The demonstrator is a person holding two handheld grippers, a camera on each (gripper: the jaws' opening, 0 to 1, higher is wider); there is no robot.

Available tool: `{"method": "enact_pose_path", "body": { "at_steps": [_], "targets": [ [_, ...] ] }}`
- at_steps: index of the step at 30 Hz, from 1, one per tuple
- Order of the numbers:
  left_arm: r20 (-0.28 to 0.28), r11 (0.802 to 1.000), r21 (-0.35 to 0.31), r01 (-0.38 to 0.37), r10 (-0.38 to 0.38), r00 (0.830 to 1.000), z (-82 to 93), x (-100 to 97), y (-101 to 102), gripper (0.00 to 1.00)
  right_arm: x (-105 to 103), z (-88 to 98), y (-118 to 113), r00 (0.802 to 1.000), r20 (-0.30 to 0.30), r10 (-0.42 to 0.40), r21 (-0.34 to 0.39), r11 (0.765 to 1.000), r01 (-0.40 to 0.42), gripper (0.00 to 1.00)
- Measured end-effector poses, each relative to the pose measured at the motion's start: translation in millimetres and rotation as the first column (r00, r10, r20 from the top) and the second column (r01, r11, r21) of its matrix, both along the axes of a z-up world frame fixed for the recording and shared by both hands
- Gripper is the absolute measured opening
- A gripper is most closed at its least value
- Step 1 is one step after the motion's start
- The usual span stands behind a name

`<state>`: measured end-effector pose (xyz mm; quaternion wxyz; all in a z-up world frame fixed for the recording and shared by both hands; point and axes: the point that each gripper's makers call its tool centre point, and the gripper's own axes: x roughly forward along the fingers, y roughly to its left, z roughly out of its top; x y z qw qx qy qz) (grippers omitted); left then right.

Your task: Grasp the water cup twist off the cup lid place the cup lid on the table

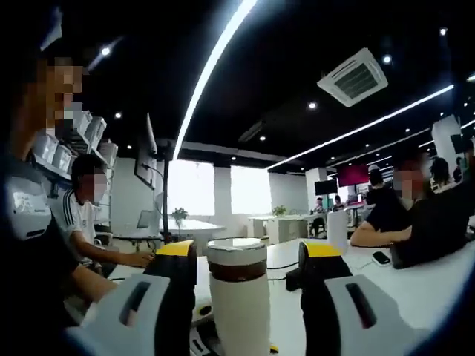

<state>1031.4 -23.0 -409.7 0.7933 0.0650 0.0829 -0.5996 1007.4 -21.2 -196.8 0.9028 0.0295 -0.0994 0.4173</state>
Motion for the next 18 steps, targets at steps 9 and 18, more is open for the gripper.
{"method": "enact_pose_path", "body": {
  "at_steps": [9,18],
  "targets": [
    [0.000,1.000,0.000,-0.002,0.002,1.000,0.1,-0.3,0,0.54,-16,5.5,24,0.957,0.074,-0.279,-0.082,0.955,0.285,0.54],
    [0.000,1.000,0.000,-0.006,0.006,1.000,0.0,-1.3,-1,0.54,-14,1.3,21,0.819,0.093,-0.566,-0.054,0.819,0.571,0.49]
  ]
}}
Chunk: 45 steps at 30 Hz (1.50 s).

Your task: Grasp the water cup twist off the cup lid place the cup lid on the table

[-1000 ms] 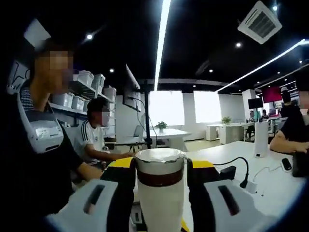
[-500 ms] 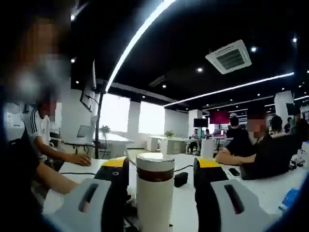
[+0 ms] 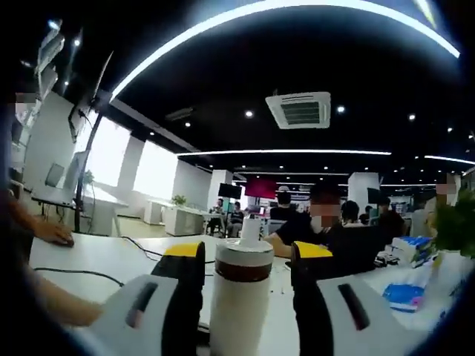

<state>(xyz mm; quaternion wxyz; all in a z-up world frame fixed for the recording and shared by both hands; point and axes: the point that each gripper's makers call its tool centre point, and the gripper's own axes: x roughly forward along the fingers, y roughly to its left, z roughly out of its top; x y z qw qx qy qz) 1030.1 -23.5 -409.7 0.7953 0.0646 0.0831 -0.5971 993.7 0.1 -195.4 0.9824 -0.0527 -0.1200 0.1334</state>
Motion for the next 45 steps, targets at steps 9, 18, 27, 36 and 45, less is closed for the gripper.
{"method": "enact_pose_path", "body": {
  "at_steps": [9,18,27,36,45],
  "targets": [
    [-0.001,1.000,0.001,-0.001,0.001,1.000,-0.1,0.2,-1,0.53,22,-14.7,4,0.996,-0.059,-0.065,-0.035,0.997,0.063,0.51],
    [-0.001,1.000,0.000,0.000,0.000,1.000,0.0,-0.4,-1,0.53,30,-11.1,11,0.998,-0.064,-0.026,-0.015,1.000,0.025,0.48],
    [-0.001,1.000,0.001,0.001,-0.001,1.000,-0.1,-0.4,-1,0.54,33,-10.0,9,0.995,-0.073,0.070,-0.030,0.997,-0.072,0.43],
    [-0.001,1.000,0.001,0.001,-0.001,1.000,0.2,0.2,0,0.53,34,-10.3,8,0.935,-0.101,0.339,-0.012,0.940,-0.342,0.43],
    [-0.001,1.000,0.000,0.000,0.000,1.000,0.3,1.2,0,0.53,30,-12.7,14,0.799,-0.124,0.589,-0.115,0.791,-0.601,0.43]
  ]
}}
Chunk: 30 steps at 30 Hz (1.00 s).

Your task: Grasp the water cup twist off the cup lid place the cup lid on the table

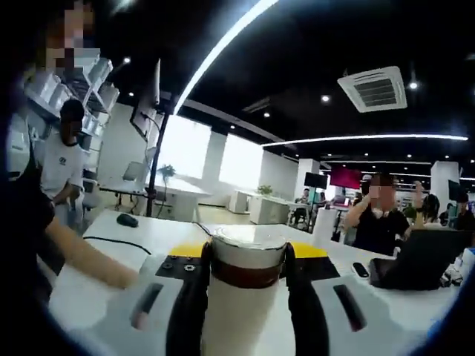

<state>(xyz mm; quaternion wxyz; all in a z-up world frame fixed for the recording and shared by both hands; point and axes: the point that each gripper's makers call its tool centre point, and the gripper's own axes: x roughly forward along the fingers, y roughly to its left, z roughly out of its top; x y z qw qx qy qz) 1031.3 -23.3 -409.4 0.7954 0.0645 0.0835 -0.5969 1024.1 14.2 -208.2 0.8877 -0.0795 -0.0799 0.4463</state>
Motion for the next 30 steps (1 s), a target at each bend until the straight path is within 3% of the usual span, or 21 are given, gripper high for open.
{"method": "enact_pose_path", "body": {
  "at_steps": [4,8,13,17,19,22,25,27,28,30],
  "targets": [
    [0.000,1.000,0.000,0.000,0.000,1.000,0.0,-0.6,0,0.53,0,-0.3,-2,0.990,-0.025,0.138,0.070,0.988,-0.136,0.43],
    [0.000,1.000,0.000,-0.001,0.001,1.000,-0.3,-0.9,0,0.53,0,-1.9,-2,0.960,-0.056,0.273,0.130,0.956,-0.264,0.43],
    [-0.001,1.000,0.001,-0.002,0.002,1.000,-0.9,-0.3,0,0.52,2,-4.2,-3,0.924,-0.112,0.366,0.136,0.927,-0.351,0.43],
    [0.000,1.000,0.001,0.000,0.000,1.000,-1.0,-0.3,-1,0.52,0,-5.2,-3,0.919,-0.124,0.375,0.131,0.924,-0.359,0.43],
    [0.000,1.000,0.001,0.001,-0.001,1.000,-1.1,-0.3,-1,0.52,-1,-7.4,-2,0.926,-0.135,0.352,0.121,0.934,-0.337,0.45],
    [0.000,1.000,0.001,0.001,-0.001,1.000,-1.1,-0.2,-1,0.52,6,-13.6,-4,0.964,-0.146,0.223,0.065,0.974,-0.215,0.52],
    [0.000,1.000,0.001,0.002,-0.002,1.000,-1.0,-0.3,-1,0.52,-2,-6.8,-1,0.982,-0.102,0.161,0.059,0.986,-0.156,0.61],
    [0.000,1.000,0.001,0.001,-0.001,1.000,-0.9,-0.1,-1,0.52,-6,1.6,-3,0.992,-0.074,0.104,0.076,0.992,-0.099,0.61],
    [0.000,1.000,0.001,0.001,-0.001,1.000,-0.9,0.0,-1,0.52,-7,5.7,-4,0.996,-0.068,0.063,0.091,0.994,-0.057,0.61],
    [0.000,1.000,0.001,0.001,-0.001,1.000,-0.8,0.1,-1,0.52,0,7.2,-17,0.986,-0.113,-0.125,0.114,0.984,0.138,0.57]
  ]
}}
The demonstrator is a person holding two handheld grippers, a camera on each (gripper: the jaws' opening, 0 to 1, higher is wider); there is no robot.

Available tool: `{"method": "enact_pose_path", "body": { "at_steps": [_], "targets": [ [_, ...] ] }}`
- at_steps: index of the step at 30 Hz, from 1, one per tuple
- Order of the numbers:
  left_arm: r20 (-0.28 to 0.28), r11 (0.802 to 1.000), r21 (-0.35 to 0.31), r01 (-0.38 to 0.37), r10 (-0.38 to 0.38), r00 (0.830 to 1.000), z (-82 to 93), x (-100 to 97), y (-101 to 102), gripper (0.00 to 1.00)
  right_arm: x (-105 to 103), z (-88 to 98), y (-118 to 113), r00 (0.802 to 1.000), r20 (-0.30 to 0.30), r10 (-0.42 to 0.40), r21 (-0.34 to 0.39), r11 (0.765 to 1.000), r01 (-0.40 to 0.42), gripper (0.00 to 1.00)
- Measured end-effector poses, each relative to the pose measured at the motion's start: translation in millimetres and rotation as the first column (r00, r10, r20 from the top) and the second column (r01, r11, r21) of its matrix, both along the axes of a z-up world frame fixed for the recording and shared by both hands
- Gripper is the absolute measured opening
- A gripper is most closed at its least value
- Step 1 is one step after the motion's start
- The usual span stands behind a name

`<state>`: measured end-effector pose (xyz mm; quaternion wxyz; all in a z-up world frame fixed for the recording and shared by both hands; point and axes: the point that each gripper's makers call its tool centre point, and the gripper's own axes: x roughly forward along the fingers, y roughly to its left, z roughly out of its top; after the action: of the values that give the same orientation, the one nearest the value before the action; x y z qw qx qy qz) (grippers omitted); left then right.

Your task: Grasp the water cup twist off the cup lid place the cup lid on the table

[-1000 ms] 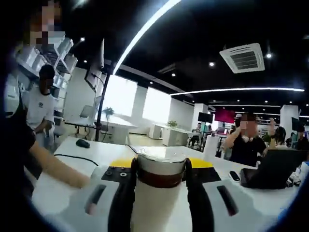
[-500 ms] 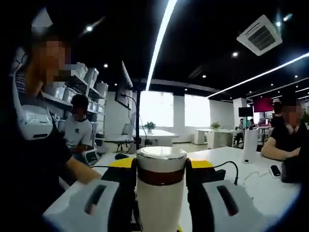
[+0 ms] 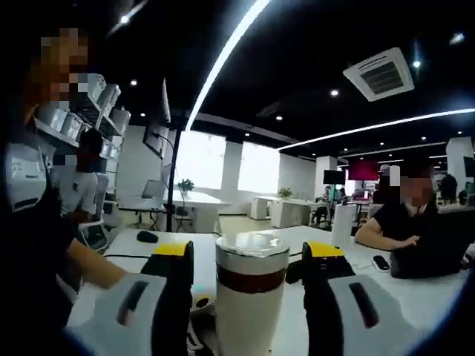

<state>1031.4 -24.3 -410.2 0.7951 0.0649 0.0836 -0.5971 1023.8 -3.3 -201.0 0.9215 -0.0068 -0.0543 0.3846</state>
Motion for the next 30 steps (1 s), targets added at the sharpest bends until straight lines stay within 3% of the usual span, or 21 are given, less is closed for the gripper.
{"method": "enact_pose_path", "body": {
  "at_steps": [1,3,5,8,15,23,30],
  "targets": [
    [0.000,1.000,0.000,0.000,0.000,1.000,0.0,0.0,0,0.52,-3,-2.2,-4,0.996,0.005,-0.086,-0.023,0.996,0.086,0.54],
    [0.000,1.000,0.000,0.002,-0.002,1.000,0.1,0.0,0,0.52,-12,-7.4,-6,0.987,0.002,-0.161,-0.071,0.984,0.161,0.53],
    [0.000,1.000,0.000,0.002,-0.002,1.000,0.2,-0.1,0,0.52,-24,-3.2,-3,0.973,0.066,-0.219,-0.087,0.971,0.224,0.53],
    [0.000,1.000,0.000,0.000,0.000,1.000,0.3,-0.2,0,0.52,-36,-6.2,6,0.958,0.096,-0.272,-0.134,0.950,0.283,0.53],
    [0.000,1.000,0.000,-0.005,0.005,1.000,0.6,-1.0,0,0.52,-44,-0.7,3,0.856,0.163,-0.491,-0.060,0.861,0.505,0.52],
    [0.000,1.000,0.000,-0.007,0.007,1.000,0.7,-1.7,0,0.52,-21,1.9,8,0.847,0.130,-0.515,-0.027,0.853,0.522,0.50],
    [0.000,1.000,0.000,-0.004,0.004,1.000,0.8,-2.0,0,0.52,-8,2.0,8,0.873,0.109,-0.475,-0.024,0.877,0.480,0.45]
  ]
}}
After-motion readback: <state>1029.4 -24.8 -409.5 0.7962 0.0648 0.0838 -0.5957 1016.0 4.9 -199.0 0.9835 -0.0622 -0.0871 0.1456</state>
